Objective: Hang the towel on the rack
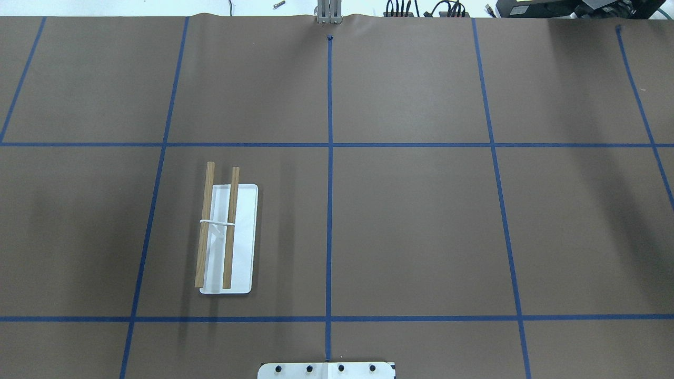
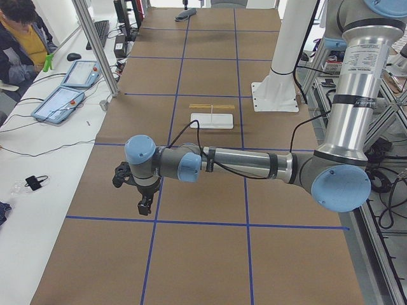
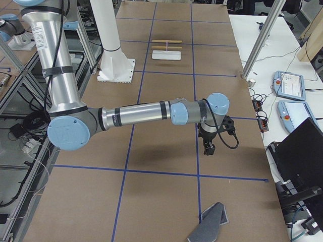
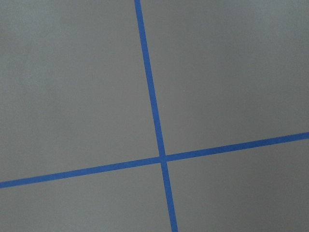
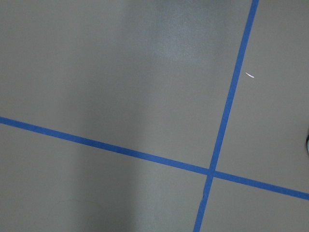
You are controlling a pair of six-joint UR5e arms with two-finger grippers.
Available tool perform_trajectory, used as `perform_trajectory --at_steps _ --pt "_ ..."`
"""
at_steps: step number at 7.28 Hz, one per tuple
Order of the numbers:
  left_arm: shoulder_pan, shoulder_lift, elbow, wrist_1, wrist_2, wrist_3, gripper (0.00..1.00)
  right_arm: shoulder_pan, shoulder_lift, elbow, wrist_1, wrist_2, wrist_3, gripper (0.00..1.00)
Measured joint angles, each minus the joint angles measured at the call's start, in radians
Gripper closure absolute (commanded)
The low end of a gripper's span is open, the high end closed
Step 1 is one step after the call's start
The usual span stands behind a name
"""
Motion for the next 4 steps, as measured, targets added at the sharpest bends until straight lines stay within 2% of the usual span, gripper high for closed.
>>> perform_trajectory --at_steps 4 --pt "0.000 0.013 -0.009 -0.012 -0.001 -0.001 0.01 0.014 -0.042 0.039 0.007 0.001 0.006 0.00"
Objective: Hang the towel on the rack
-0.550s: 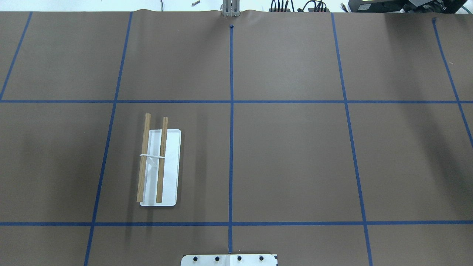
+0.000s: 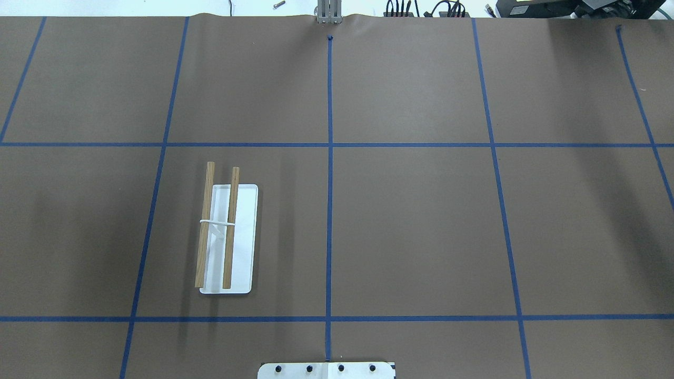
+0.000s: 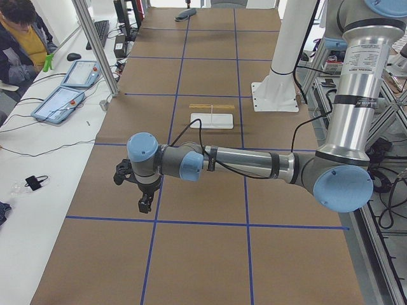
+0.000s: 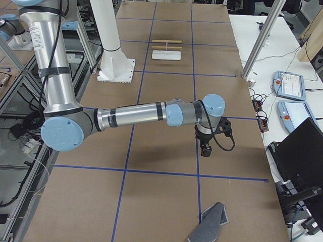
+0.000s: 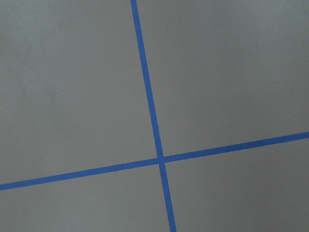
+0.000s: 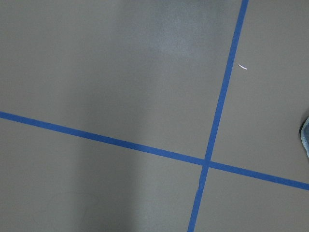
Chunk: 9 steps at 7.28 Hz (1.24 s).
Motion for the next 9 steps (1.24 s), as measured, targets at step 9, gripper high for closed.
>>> perform_trajectory --at_steps 9 --pt "0.006 0.031 -0.011 -0.001 -0.008 0.001 0.01 0.000 0.005 -0.404 0.314 -0.159 -0.274 0.14"
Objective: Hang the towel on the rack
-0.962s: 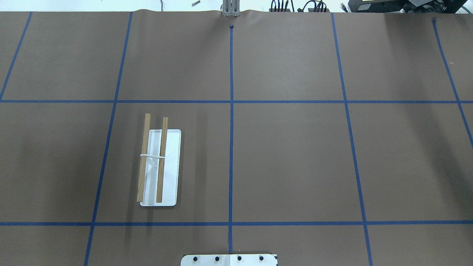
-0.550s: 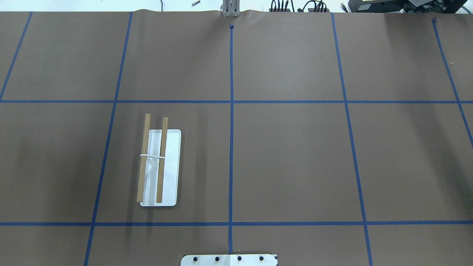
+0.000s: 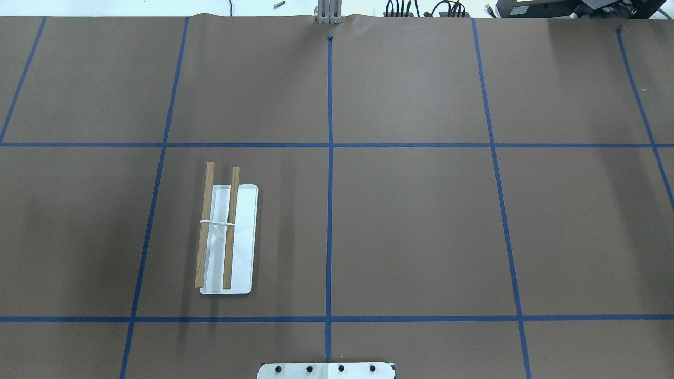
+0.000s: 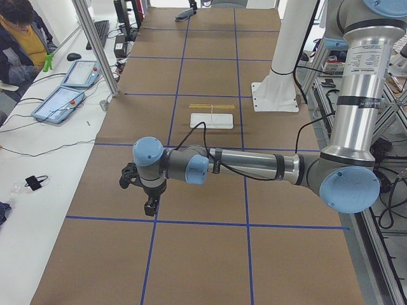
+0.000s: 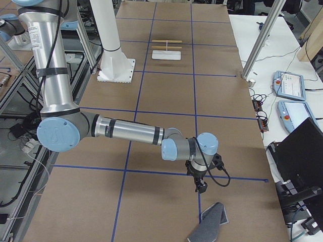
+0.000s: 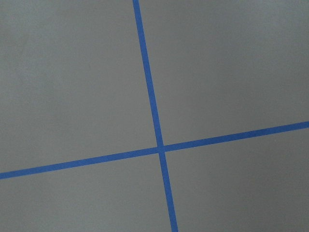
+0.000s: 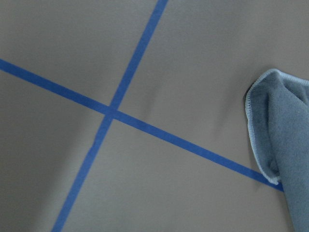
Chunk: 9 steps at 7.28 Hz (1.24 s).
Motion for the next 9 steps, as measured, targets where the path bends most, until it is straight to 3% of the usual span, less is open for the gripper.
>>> perform_trajectory --at_steps 1,4,6,9 --pt "0.000 0.000 0.001 0.000 0.000 0.000 0.01 0.000 0.030 -0.107 0.092 -0.029 -0.038 0.15" --pt "0.001 0.000 0.008 0.000 0.001 0.000 0.01 0.012 0.163 -0.336 0.178 -0.164 -0.306 0.17" --pt "0.002 0.000 0.013 -0.002 0.001 0.001 0.01 0.003 0.224 -0.486 0.308 -0.226 -0.388 0.21" --pt "0.001 0.000 0.013 -0.003 0.001 0.001 0.01 -0.034 0.271 -0.587 0.383 -0.249 -0.434 0.24"
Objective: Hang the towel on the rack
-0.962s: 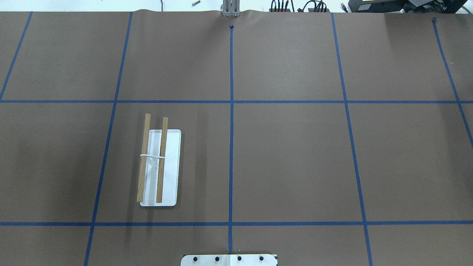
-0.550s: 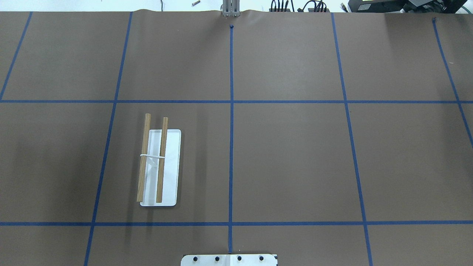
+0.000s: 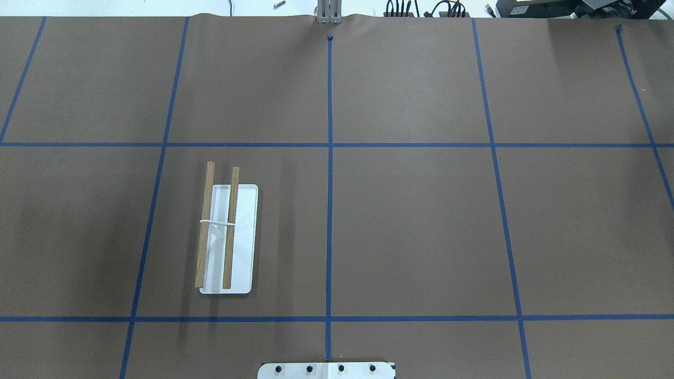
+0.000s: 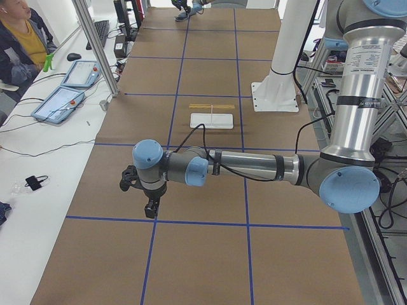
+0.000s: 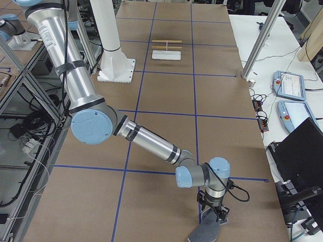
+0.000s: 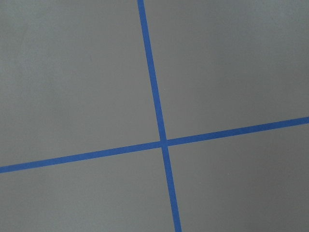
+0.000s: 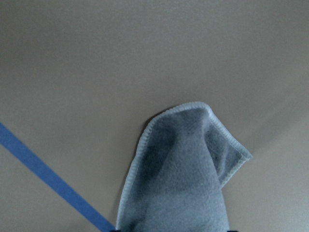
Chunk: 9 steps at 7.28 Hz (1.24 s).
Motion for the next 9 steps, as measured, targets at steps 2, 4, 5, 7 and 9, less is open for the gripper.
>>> perform_trajectory --at_steps 2,4,5,7,9 --pt "0.000 0.001 0.001 0.000 0.000 0.000 0.01 -0.029 0.001 -0.006 0.005 -0.004 -0.005 0.25" --pt "0.000 0.000 0.002 0.000 0.000 0.001 0.01 -0.044 0.002 -0.011 0.014 -0.039 -0.007 0.30" --pt "0.000 0.001 0.003 0.000 0.000 0.001 0.01 -0.049 0.004 -0.012 0.017 -0.053 -0.009 0.35" --pt "0.000 0.001 0.004 0.000 0.000 0.002 0.01 -0.052 0.011 -0.015 0.018 -0.086 -0.018 0.87" --pt "0.000 0.001 0.004 0.000 0.000 0.004 0.01 -0.052 0.015 -0.023 0.019 -0.101 -0.024 1.00"
